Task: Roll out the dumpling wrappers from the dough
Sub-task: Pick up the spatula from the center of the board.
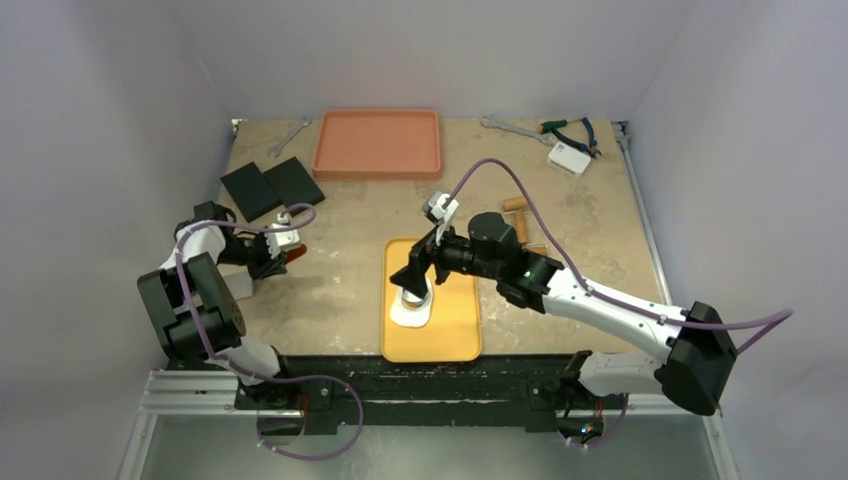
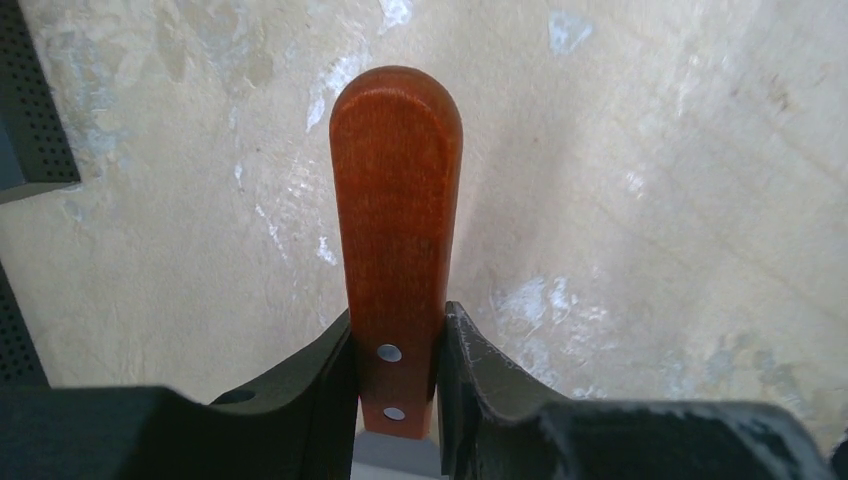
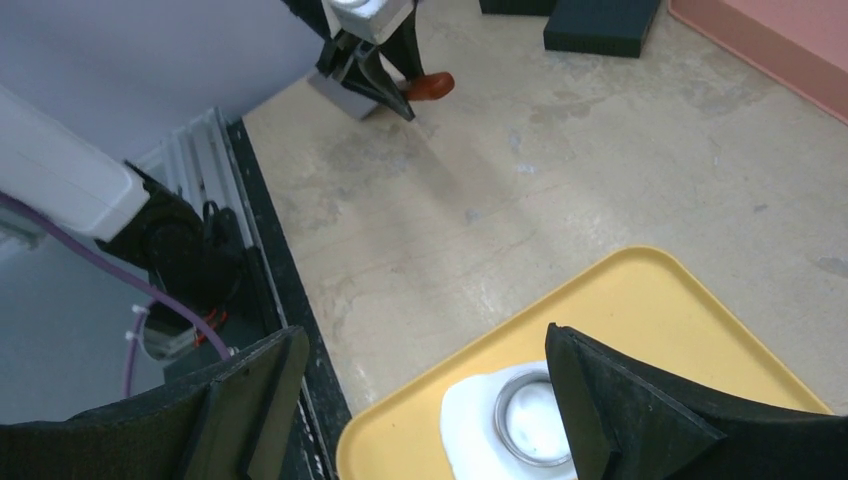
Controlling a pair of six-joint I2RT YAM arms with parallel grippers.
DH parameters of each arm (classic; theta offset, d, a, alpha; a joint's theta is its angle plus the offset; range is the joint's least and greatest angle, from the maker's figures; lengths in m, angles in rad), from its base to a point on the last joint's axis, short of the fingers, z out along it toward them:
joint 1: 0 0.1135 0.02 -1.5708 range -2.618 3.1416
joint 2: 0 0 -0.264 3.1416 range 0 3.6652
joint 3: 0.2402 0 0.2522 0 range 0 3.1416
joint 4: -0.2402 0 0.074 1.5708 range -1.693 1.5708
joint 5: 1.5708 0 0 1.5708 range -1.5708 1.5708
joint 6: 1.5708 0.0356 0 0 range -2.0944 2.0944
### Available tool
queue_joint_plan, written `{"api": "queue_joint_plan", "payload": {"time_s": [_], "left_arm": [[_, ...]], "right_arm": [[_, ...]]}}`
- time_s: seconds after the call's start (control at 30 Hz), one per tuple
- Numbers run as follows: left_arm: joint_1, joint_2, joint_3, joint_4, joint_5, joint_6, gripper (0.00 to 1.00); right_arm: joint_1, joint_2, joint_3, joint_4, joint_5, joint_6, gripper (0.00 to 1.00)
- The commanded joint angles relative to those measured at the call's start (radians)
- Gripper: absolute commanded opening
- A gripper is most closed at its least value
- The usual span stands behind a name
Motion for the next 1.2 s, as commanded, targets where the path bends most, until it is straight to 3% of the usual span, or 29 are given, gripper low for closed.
{"api": "queue_joint_plan", "payload": {"time_s": [0.0, 0.13, 0.27, 0.43, 0.9, 1.17], "left_arm": [[-0.047, -0.147, -0.01, 0.036, 0.124, -0.218, 0.0], [-0.186, -0.34, -0.09, 0.236, 0.043, -0.485, 0.0], [-0.217, -0.354, -0.059, 0.248, 0.104, -0.654, 0.0], [-0.267, -0.388, -0.072, 0.307, 0.093, -0.784, 0.0], [-0.386, -0.377, -0.153, 0.486, 0.06, -0.897, 0.0], [-0.401, -0.377, -0.154, 0.511, 0.055, -0.921, 0.0]], "right_arm": [[0.001, -0.024, -0.004, 0.152, 0.093, 0.136, 0.99], [0.001, 0.004, 0.034, 0.187, 0.212, 0.281, 0.99], [0.001, 0.132, 0.096, 0.255, 0.232, 0.456, 0.98], [0.003, 0.335, 0.189, 0.383, 0.233, 0.614, 0.8], [0.046, 0.65, 0.424, 0.426, 0.277, 0.697, 0.73], [0.052, 0.771, 0.529, 0.393, 0.297, 0.72, 0.53]]}}
